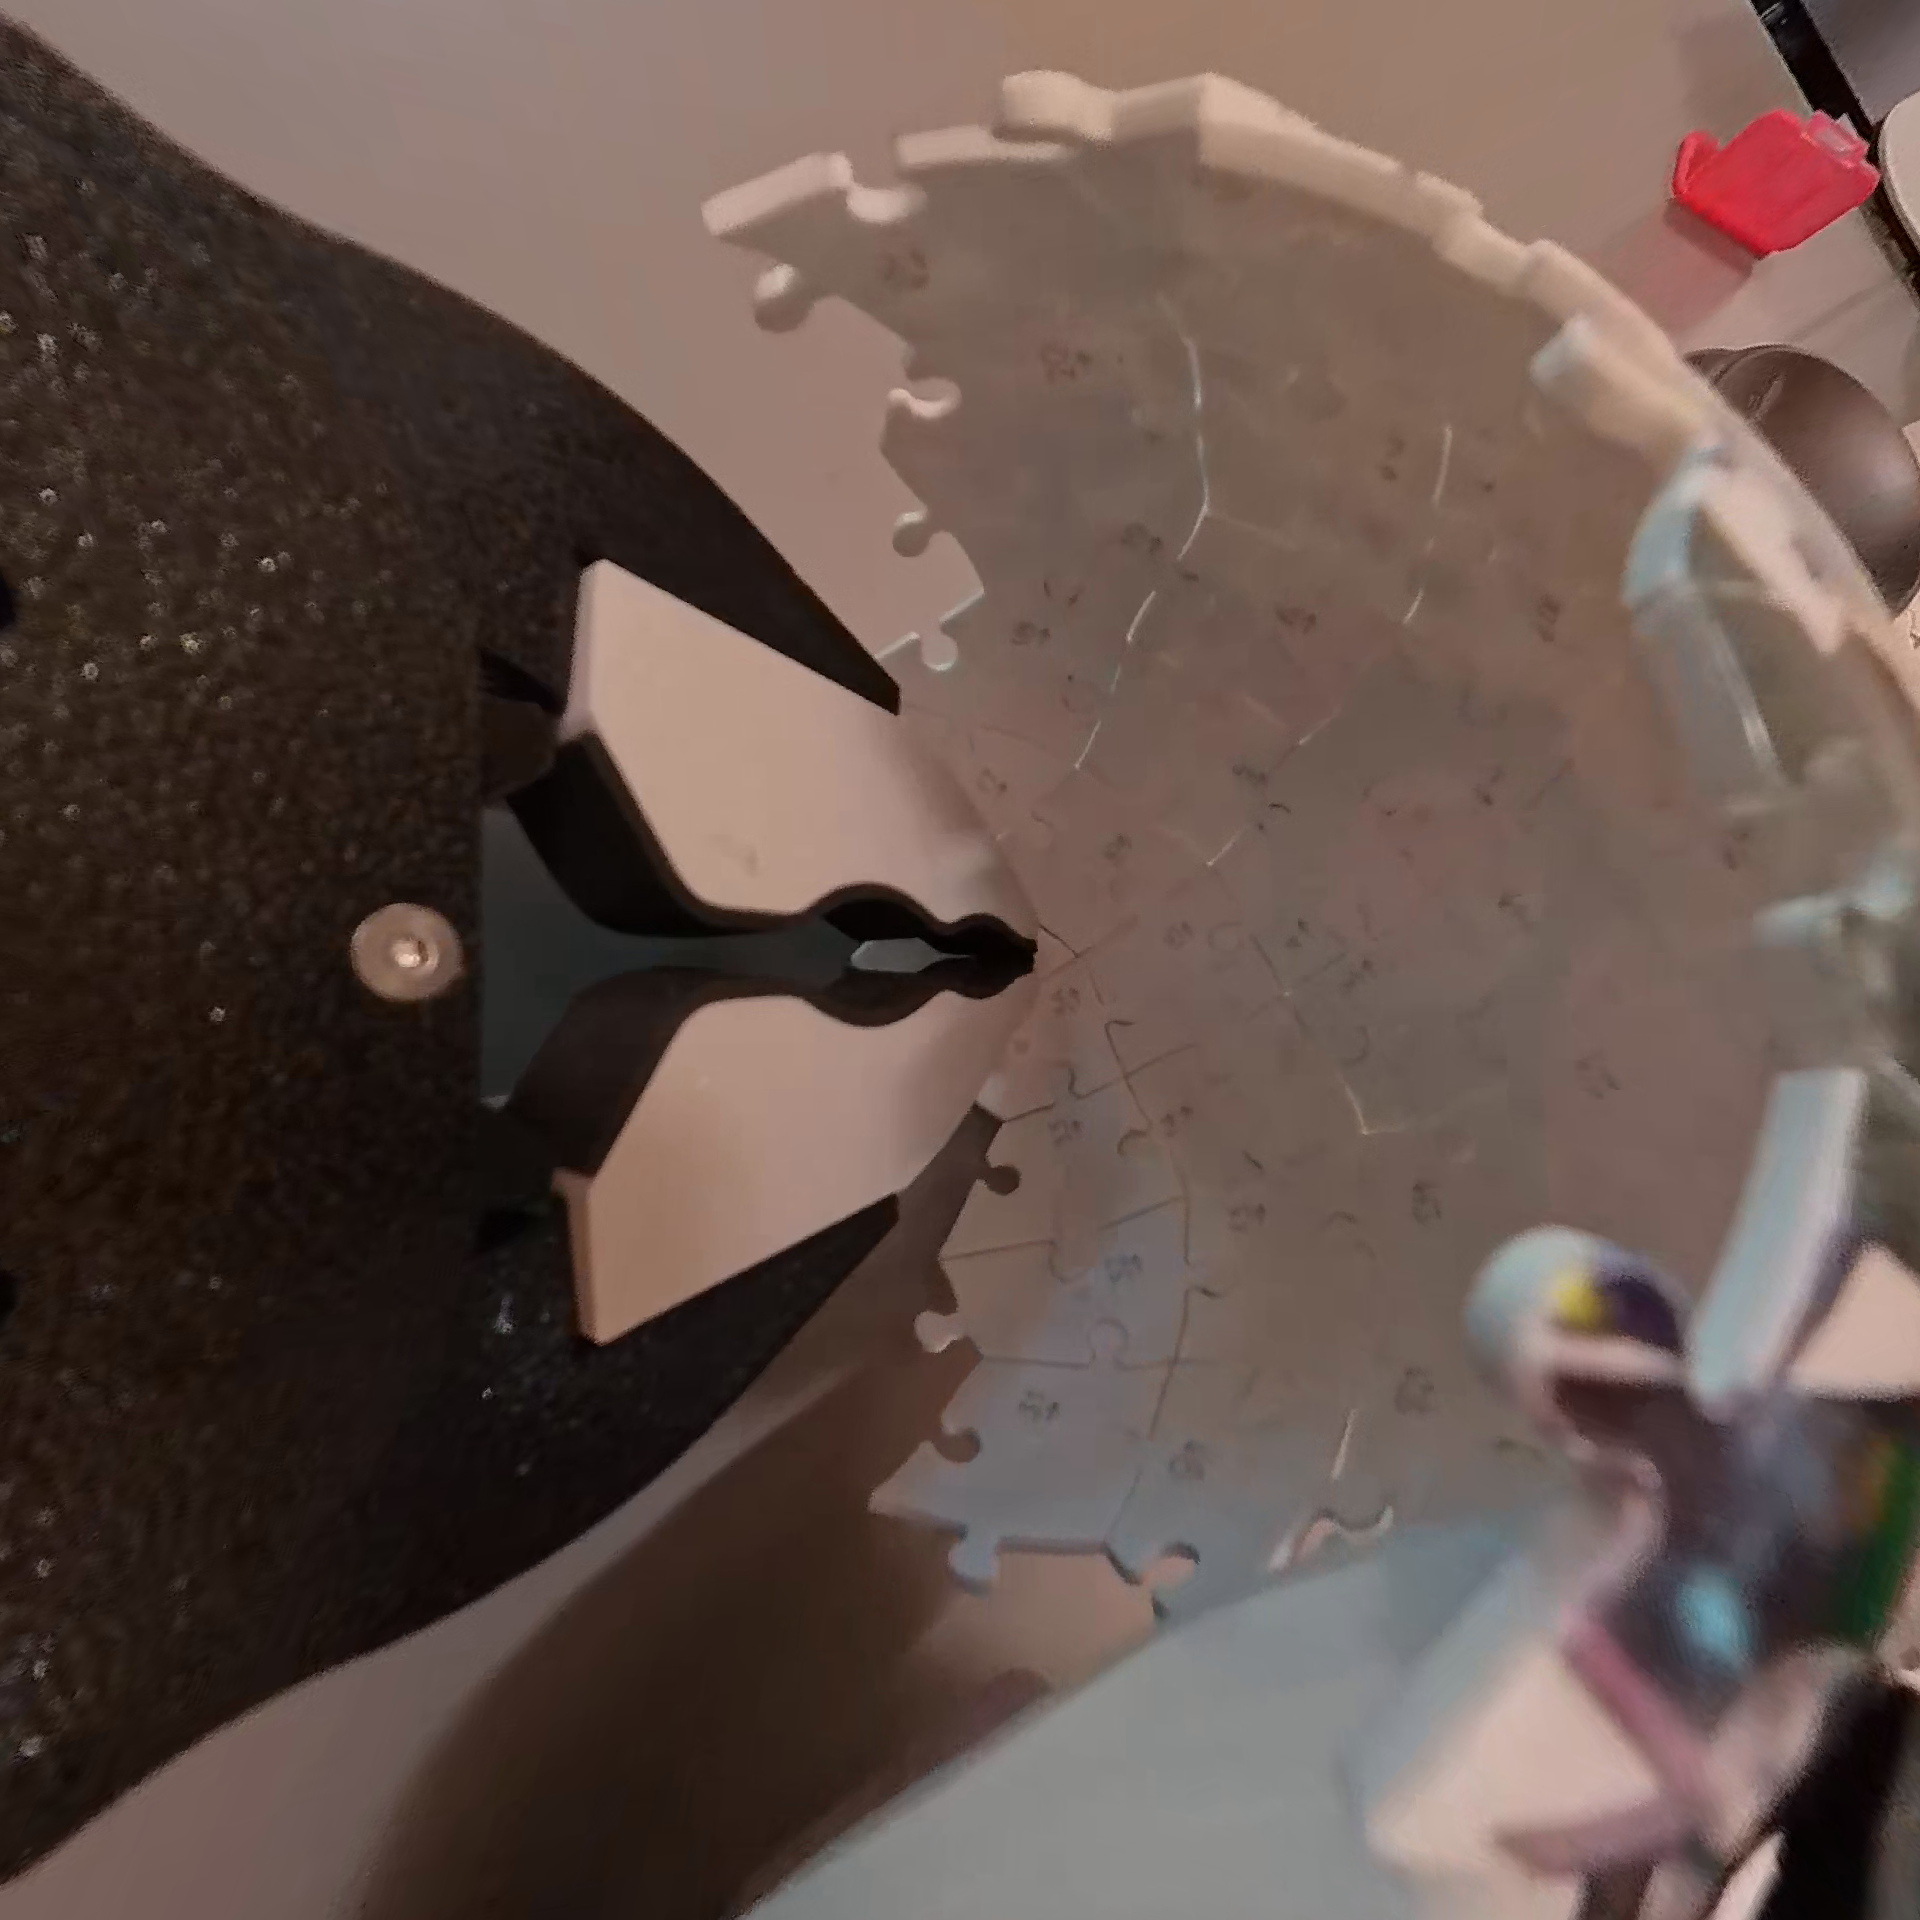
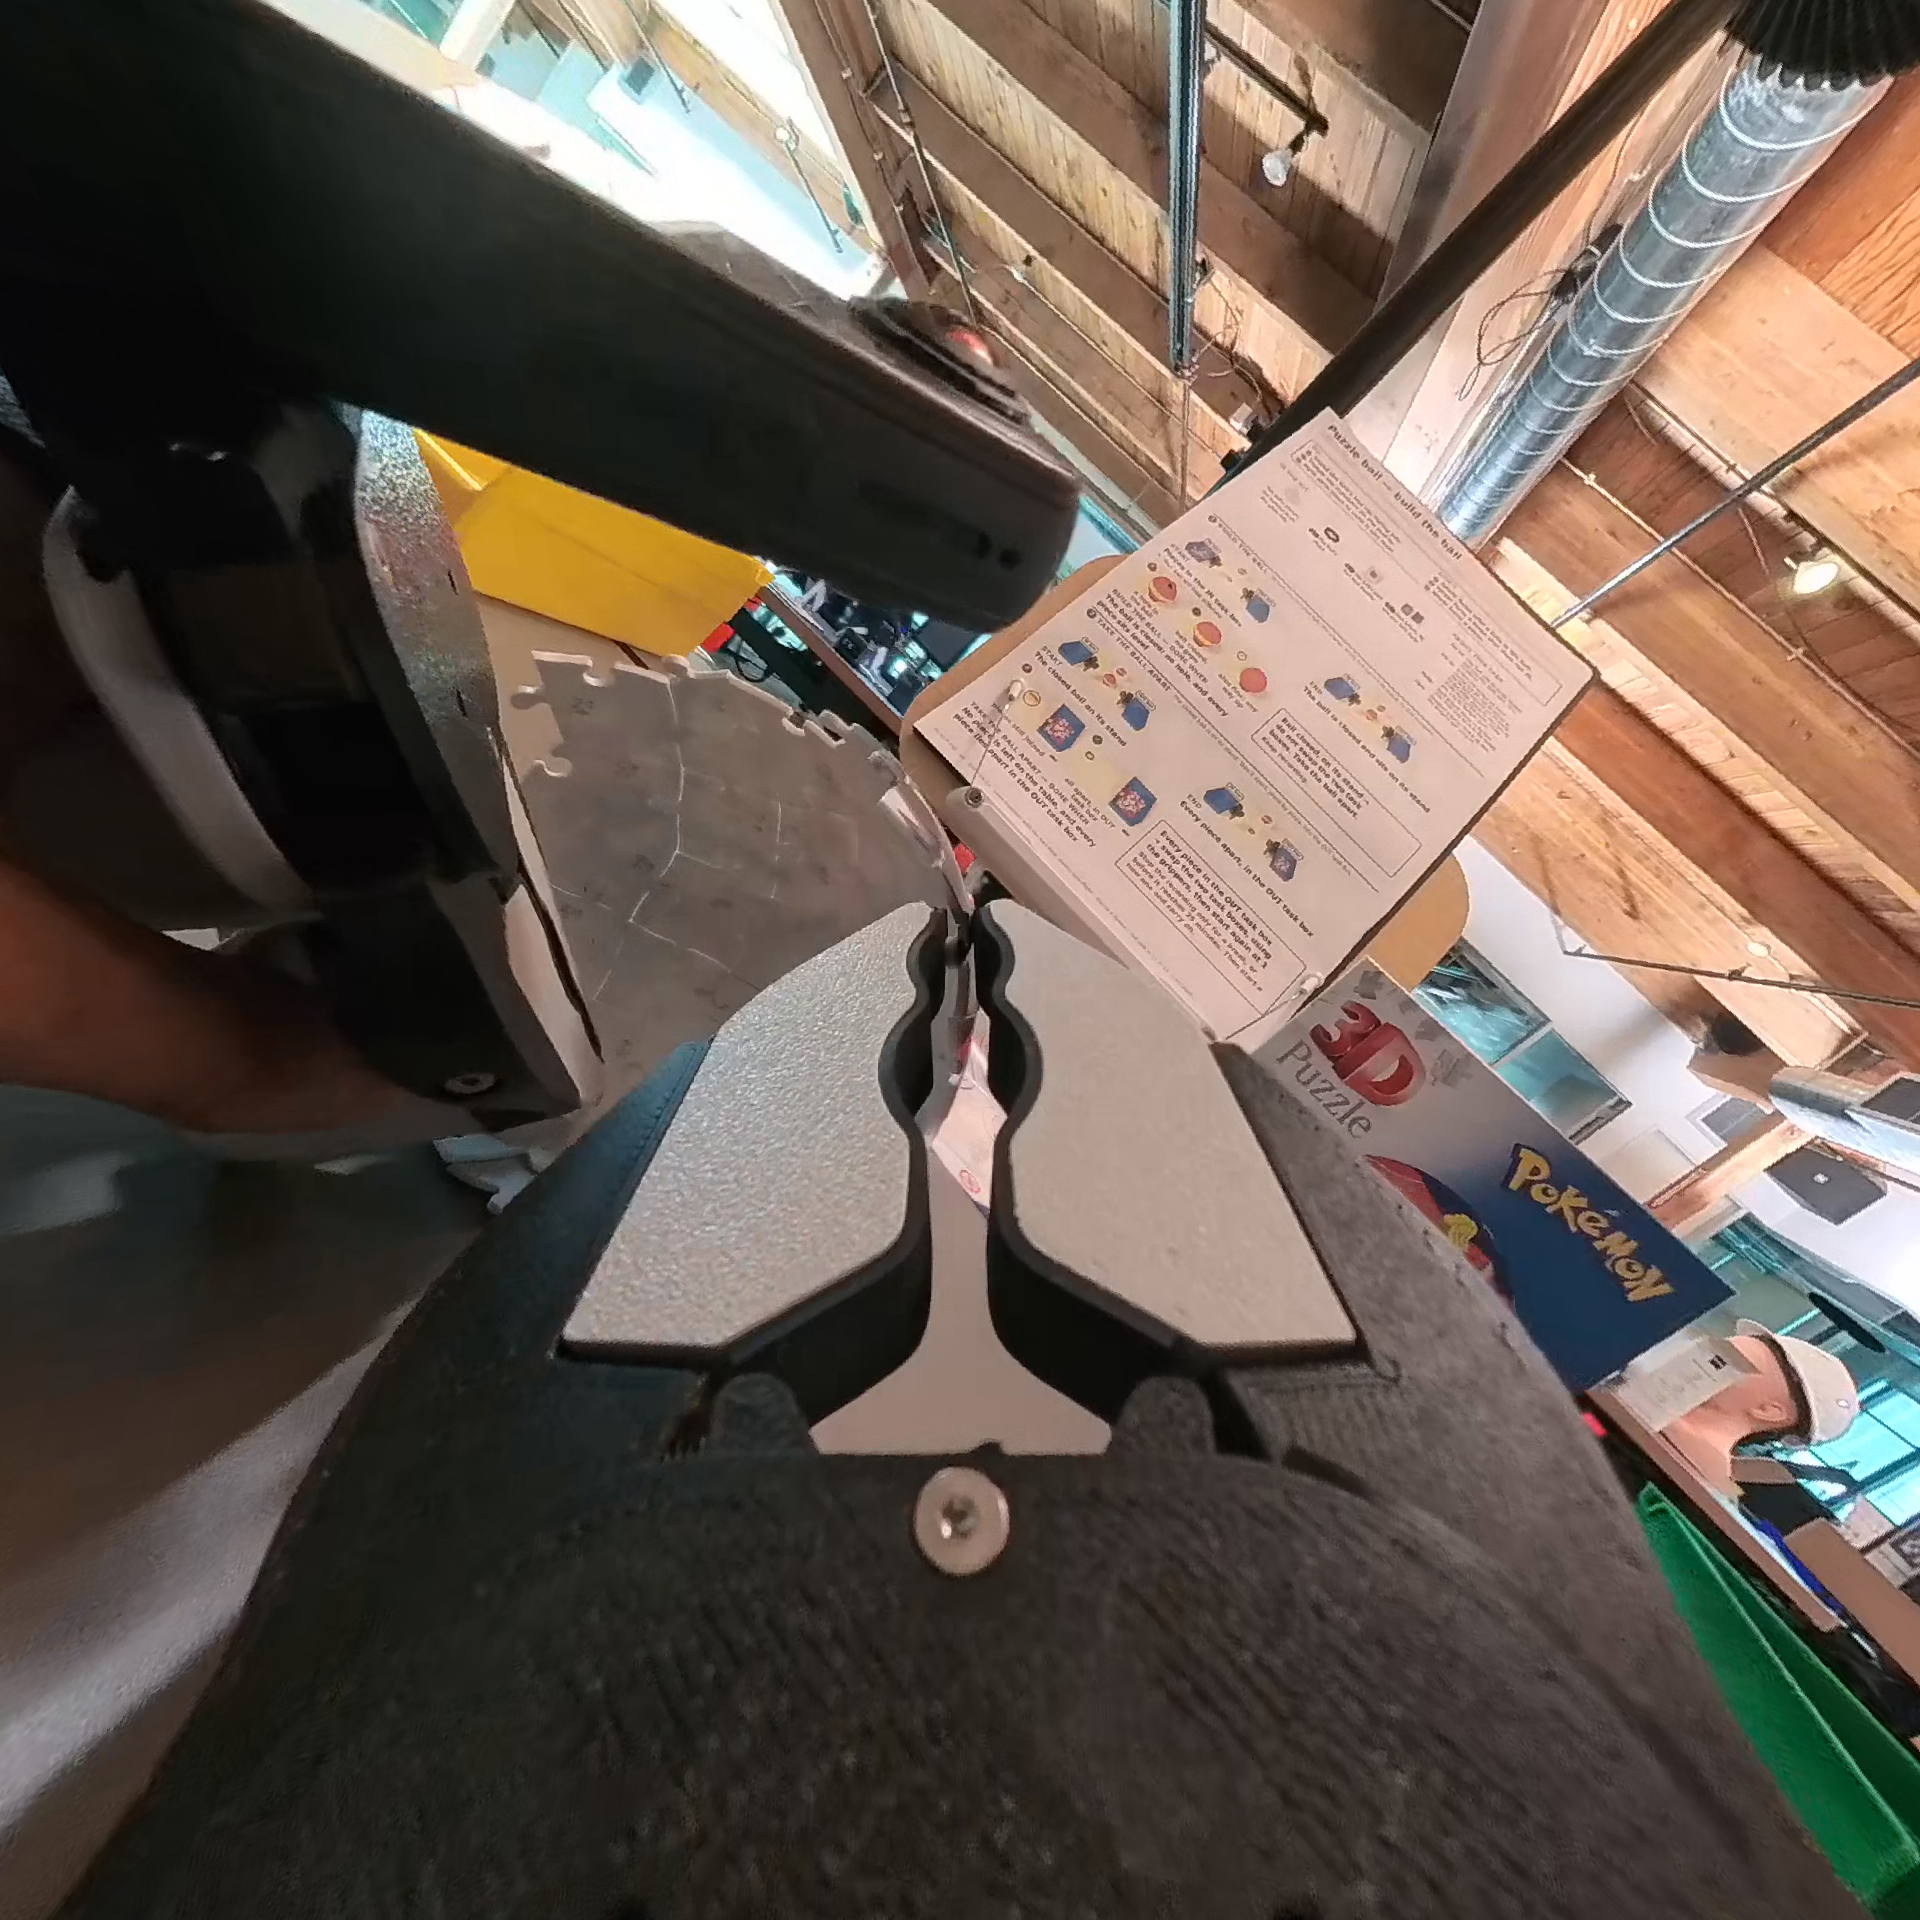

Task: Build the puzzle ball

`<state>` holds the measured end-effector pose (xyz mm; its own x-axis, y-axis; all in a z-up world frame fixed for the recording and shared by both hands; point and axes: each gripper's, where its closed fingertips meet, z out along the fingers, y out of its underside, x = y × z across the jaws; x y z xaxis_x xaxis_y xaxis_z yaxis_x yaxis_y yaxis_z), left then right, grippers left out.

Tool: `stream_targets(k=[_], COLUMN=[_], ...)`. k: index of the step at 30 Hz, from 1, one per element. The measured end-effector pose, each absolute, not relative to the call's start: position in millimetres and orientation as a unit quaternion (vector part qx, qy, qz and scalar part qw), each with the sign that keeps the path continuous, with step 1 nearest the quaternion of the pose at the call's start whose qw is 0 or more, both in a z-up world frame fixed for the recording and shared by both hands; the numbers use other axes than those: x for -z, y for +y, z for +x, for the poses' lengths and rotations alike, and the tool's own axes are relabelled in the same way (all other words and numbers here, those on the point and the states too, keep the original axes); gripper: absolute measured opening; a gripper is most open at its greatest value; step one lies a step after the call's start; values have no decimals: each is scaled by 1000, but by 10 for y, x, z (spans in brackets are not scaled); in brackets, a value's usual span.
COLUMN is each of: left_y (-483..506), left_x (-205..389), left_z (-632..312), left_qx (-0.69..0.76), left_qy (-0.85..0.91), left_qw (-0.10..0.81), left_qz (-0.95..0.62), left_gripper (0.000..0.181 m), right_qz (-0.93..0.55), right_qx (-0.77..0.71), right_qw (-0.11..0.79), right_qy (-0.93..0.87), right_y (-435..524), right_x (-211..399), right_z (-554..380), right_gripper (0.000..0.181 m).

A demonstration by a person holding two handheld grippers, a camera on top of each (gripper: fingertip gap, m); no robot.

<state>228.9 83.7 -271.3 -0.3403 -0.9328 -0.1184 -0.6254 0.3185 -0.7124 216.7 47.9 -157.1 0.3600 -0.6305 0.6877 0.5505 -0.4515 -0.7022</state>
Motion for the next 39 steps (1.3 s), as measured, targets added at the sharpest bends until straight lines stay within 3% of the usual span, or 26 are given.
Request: stream_targets(k=[16, 20, 26, 39], left_y=[830, 858, 930, 928], left_x=[2741, 2711, 2482, 2591], left_z=[2349, 2360, 2245, 2035], left_qx=[249, 301, 348, 304], left_qy=[774, 748, 721, 749], left_qw=[280, 251, 306, 306], left_qz=[-510, -536, -515, -503], left_gripper=[0, 0, 0, 0], right_qz=[-641, -640, -640, -636], right_qx=[546, 549, 554, 568], right_qw=[537, 535, 530, 522], right_qy=[54, 55, 47, 19], right_y=[450, 441, 455, 503], right_x=[1592, 1590, 1591, 1572], right_z=[2216, 2222, 2206, 2148], right_gripper=[5, 5, 4, 4])
